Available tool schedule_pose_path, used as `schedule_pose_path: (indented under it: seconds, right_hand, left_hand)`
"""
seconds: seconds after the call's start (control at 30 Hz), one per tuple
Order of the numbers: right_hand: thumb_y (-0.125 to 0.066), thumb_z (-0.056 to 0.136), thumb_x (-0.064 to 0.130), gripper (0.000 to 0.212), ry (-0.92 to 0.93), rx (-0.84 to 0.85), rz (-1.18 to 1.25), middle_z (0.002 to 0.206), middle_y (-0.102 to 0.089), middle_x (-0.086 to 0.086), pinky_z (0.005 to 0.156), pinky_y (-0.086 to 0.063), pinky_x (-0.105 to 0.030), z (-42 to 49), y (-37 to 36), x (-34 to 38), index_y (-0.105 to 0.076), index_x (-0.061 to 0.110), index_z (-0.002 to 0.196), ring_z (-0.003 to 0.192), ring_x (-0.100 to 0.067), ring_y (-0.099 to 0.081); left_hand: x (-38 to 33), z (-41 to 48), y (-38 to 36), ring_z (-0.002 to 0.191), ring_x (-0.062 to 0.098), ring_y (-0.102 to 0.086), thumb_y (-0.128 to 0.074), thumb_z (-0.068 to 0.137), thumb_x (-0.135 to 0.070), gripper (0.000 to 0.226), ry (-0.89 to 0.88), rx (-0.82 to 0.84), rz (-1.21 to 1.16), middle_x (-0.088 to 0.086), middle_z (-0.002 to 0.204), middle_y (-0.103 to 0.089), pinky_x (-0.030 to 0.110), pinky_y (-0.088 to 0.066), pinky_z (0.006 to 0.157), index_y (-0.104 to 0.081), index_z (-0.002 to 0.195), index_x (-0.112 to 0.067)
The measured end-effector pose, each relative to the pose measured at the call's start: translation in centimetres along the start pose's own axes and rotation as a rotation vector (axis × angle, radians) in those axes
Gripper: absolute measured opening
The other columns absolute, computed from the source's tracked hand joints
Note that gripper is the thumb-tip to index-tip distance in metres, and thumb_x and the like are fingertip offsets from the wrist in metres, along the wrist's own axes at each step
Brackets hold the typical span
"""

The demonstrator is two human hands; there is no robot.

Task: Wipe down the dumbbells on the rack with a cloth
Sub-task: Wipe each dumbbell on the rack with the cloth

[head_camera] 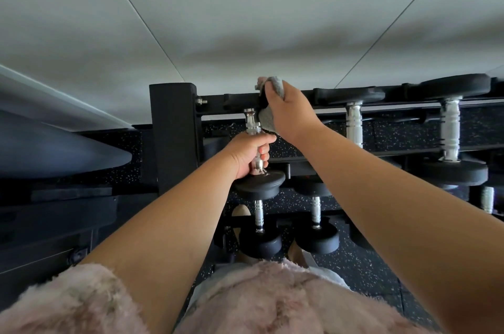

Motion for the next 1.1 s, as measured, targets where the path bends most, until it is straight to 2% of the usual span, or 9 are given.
schedule_pose_path:
  seconds: [0.13, 0.2, 0.3, 0.4, 0.57, 0.7, 0.87, 1.0, 1.1]
  right_hand:
    - [-0.044, 0.109, 0.037, 0.037, 0.090, 0.050, -0.039, 0.142, -0.059, 0.004, 0.106, -0.047, -0.024, -1.1, -0.4, -1.5, -0.056, 0.028, 0.143, 0.121, -0.002, -0.053]
    - [-0.043, 0.110, 0.034, 0.045, 0.079, 0.051, -0.077, 0.155, -0.046, 0.011, 0.101, -0.041, -0.009, -1.5, 0.3, -2.6, -0.042, 0.032, 0.155, 0.124, 0.004, -0.047]
    - [-0.043, 0.110, 0.040, 0.046, -0.055, 0.001, -0.068, 0.121, -0.067, 0.007, 0.057, -0.047, -0.006, -2.9, 1.6, -4.3, -0.038, 0.036, 0.155, 0.082, 0.000, -0.065]
    - [-0.041, 0.108, 0.046, 0.034, -0.165, 0.000, -0.091, 0.089, -0.068, 0.004, 0.046, -0.046, -0.018, -5.9, 1.9, -6.3, -0.055, 0.028, 0.134, 0.059, -0.007, -0.059]
    - [-0.038, 0.107, 0.052, 0.039, -0.274, 0.011, -0.087, 0.106, -0.071, 0.005, 0.065, -0.050, -0.021, -9.9, 0.8, -11.0, -0.061, 0.027, 0.126, 0.087, -0.005, -0.065]
    - [-0.038, 0.107, 0.052, 0.030, -0.290, 0.063, -0.097, 0.097, -0.071, 0.009, 0.070, -0.053, -0.025, -9.0, -0.2, -10.3, -0.060, 0.033, 0.113, 0.084, -0.005, -0.065]
    - [-0.042, 0.108, 0.044, 0.035, -0.164, 0.219, -0.315, 0.089, -0.065, -0.002, 0.061, -0.048, -0.028, -9.5, -2.3, -9.0, -0.061, 0.017, 0.098, 0.073, -0.016, -0.061]
    - [-0.036, 0.109, 0.048, 0.041, -0.224, 0.191, -0.225, 0.087, -0.071, -0.001, 0.062, -0.049, -0.028, -9.3, -0.9, -9.1, -0.065, 0.021, 0.101, 0.072, -0.016, -0.064]
    - [-0.037, 0.107, 0.052, 0.040, -0.166, 0.241, -0.393, 0.087, -0.067, 0.000, 0.066, -0.055, -0.035, -8.6, -1.1, -9.9, -0.062, 0.023, 0.098, 0.075, -0.018, -0.065]
  left_hand:
    - [-0.4, 0.0, -0.4, 0.058, 0.015, -0.046, -0.056, 0.098, 0.003, 0.027, -0.007, -0.016, 0.067, -0.003, 0.057, -0.047, 0.030, -0.045, 0.057, -0.053, 0.079, -0.016]
    - [-0.5, -0.4, -0.5, 0.063, 0.016, -0.055, -0.065, 0.097, -0.001, 0.017, -0.010, 0.004, 0.090, 0.001, 0.066, -0.056, 0.029, -0.051, 0.056, -0.059, 0.088, -0.012]
    - [-0.4, -1.0, 0.2, 0.080, 0.023, -0.068, -0.073, 0.096, -0.010, 0.013, -0.011, 0.014, 0.087, 0.007, 0.086, -0.070, 0.036, -0.059, 0.076, -0.066, 0.106, -0.009]
    - [-0.1, -1.6, 1.6, 0.085, 0.023, -0.068, -0.065, 0.101, -0.015, 0.017, -0.059, -0.021, -0.010, 0.008, 0.095, -0.074, 0.041, -0.054, 0.085, -0.066, 0.117, -0.008]
    - [0.5, -2.5, 2.0, 0.087, 0.021, -0.067, -0.052, 0.110, -0.041, 0.036, -0.110, -0.096, 0.018, 0.014, 0.112, -0.070, 0.041, -0.058, 0.091, -0.068, 0.126, -0.012]
    - [0.6, -2.7, 1.4, 0.107, 0.031, -0.070, -0.041, 0.105, -0.064, 0.054, -0.175, -0.212, 0.313, 0.010, 0.113, -0.075, 0.046, -0.054, 0.101, -0.071, 0.119, -0.021]
    - [0.6, -2.2, 1.0, 0.099, 0.017, -0.070, -0.047, 0.108, -0.054, 0.043, -0.274, -0.365, 0.459, -0.001, 0.112, -0.073, 0.035, -0.057, 0.085, -0.064, 0.131, -0.021]
    - [0.8, -1.7, 1.3, 0.094, 0.010, -0.068, -0.051, 0.109, -0.047, 0.034, -0.275, -0.374, 0.426, -0.007, 0.109, -0.072, 0.026, -0.051, 0.077, -0.062, 0.127, -0.021]
    - [0.7, -1.6, 1.3, 0.099, 0.010, -0.069, -0.052, 0.109, -0.046, 0.032, -0.300, -0.354, 0.433, -0.006, 0.113, -0.073, 0.025, -0.051, 0.078, -0.062, 0.128, -0.022]
Point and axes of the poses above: each hand's wrist, its own z-axis towards the middle knuckle, its own y-axis out of the back of the hand, x = y × z, the point moved 5 cm from there along z, towards the middle knuckle
